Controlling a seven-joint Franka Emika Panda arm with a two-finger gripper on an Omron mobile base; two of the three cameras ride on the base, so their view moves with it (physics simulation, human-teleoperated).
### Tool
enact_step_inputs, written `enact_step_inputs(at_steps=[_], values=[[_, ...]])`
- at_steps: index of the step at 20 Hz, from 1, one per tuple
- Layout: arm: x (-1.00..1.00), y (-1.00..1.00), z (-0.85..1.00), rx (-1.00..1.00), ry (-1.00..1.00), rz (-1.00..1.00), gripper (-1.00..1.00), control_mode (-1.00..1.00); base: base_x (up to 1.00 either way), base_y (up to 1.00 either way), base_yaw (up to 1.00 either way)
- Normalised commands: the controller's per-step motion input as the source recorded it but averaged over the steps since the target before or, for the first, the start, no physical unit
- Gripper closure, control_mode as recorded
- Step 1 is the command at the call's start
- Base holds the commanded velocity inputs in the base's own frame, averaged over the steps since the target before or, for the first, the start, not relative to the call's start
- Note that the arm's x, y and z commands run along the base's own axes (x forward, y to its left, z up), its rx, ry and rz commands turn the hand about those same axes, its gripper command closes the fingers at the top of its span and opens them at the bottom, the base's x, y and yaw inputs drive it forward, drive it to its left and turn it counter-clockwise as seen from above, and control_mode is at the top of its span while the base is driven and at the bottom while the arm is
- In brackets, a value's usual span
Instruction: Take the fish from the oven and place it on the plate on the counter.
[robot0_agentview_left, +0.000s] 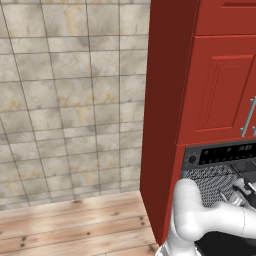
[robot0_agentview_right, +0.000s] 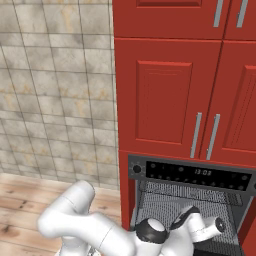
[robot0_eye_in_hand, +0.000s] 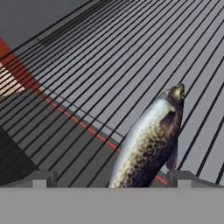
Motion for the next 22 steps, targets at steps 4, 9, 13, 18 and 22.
enact_step_inputs(at_steps=[4, 9, 13, 18, 22], values=[[0.0, -0.22, -0.96, 0.12, 0.01, -0.04, -1.0, -1.0, 0.0, 0.0, 0.0], [0.01, 0.0, -1.0, 0.13, 0.02, -0.04, -1.0, -1.0, 0.0, 0.0, 0.0], [-0.03, -0.17, -1.0, 0.15, 0.06, -0.01, -1.0, -1.0, 0.0, 0.0, 0.0], [-0.46, -0.37, -1.0, 0.08, 0.12, 0.0, 1.0, -1.0, 0.0, 0.0, 0.0], [-0.81, -0.61, -1.0, 0.09, 0.2, 0.0, 1.0, -1.0, 0.0, 0.0, 0.0]])
